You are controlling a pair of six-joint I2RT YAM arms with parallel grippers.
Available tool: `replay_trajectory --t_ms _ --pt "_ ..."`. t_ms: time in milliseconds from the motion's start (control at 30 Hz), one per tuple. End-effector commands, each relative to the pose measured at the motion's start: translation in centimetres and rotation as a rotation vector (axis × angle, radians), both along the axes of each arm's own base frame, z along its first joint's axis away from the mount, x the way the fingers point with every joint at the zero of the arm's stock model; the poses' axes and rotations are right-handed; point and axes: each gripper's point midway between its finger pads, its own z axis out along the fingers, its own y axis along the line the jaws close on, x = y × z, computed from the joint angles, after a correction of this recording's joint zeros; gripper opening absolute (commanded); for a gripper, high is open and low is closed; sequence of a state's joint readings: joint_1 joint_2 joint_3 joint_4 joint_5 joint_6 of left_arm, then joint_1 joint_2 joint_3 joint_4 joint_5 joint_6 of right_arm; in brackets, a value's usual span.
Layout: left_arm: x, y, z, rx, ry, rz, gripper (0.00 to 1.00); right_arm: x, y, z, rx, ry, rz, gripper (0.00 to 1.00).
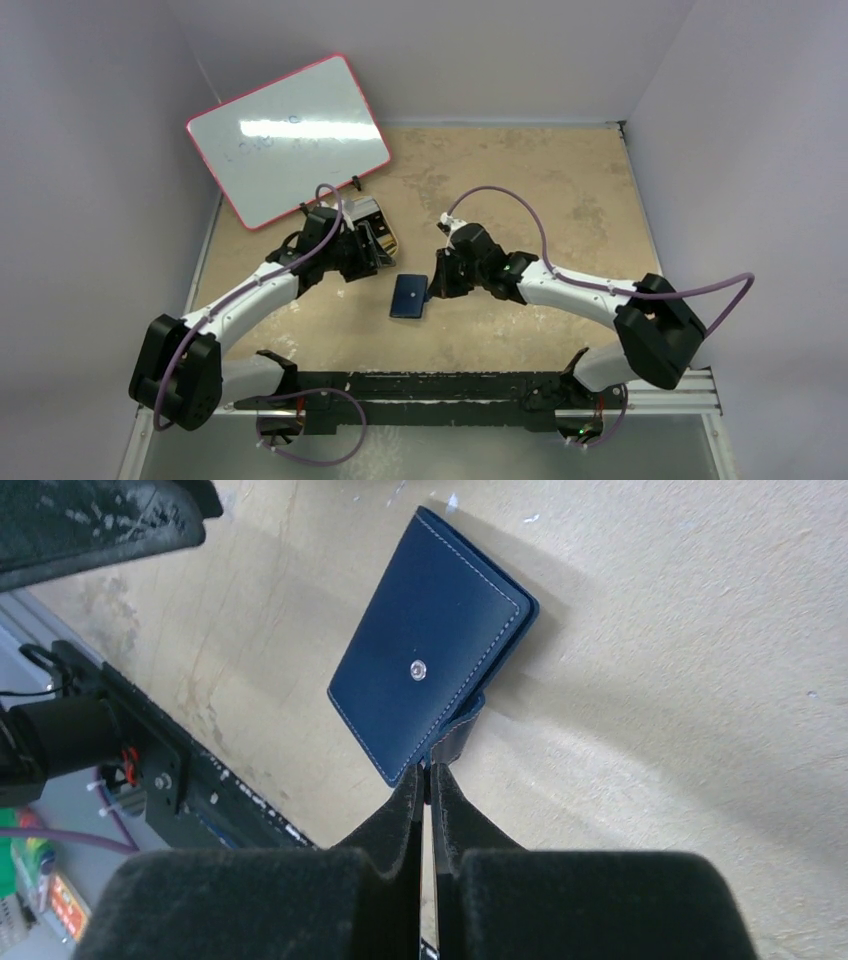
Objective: Put the credit cards into the card holder
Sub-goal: Open the card holder at the center of the board.
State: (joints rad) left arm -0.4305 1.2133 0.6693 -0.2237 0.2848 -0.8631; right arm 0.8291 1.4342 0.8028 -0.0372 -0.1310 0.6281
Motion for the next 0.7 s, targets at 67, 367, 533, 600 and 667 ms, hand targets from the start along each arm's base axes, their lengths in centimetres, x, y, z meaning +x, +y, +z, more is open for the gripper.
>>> replay_trajectory --t_ms 67,367,533,600,667 --pt "0.4 0.3 1.6 0.016 -0.059 0.001 0.55 -0.3 2.3 6.1 0.197 -0.064 0.053 0.0" --pt "-0.3 -0.9 1.1 -0.049 -0.035 -0.033 0.55 0.2 3.1 8.0 0.289 -0.063 0.009 0.0" --pt "-0.6 -0.8 0.1 -0.036 -0.005 -0.043 0.54 1.4 1.0 6.0 0.193 -0.07 -0.081 0.0" --pt "-0.7 -0.7 -0.3 -0.027 0.006 -0.039 0.51 2.1 -0.7 4.9 0.148 -0.061 -0.145 0.0" --pt "-0.8 -0.8 -0.4 -0.027 0.013 -0.037 0.5 2.7 -2.5 3.5 0.115 -0.039 -0.2 0.0"
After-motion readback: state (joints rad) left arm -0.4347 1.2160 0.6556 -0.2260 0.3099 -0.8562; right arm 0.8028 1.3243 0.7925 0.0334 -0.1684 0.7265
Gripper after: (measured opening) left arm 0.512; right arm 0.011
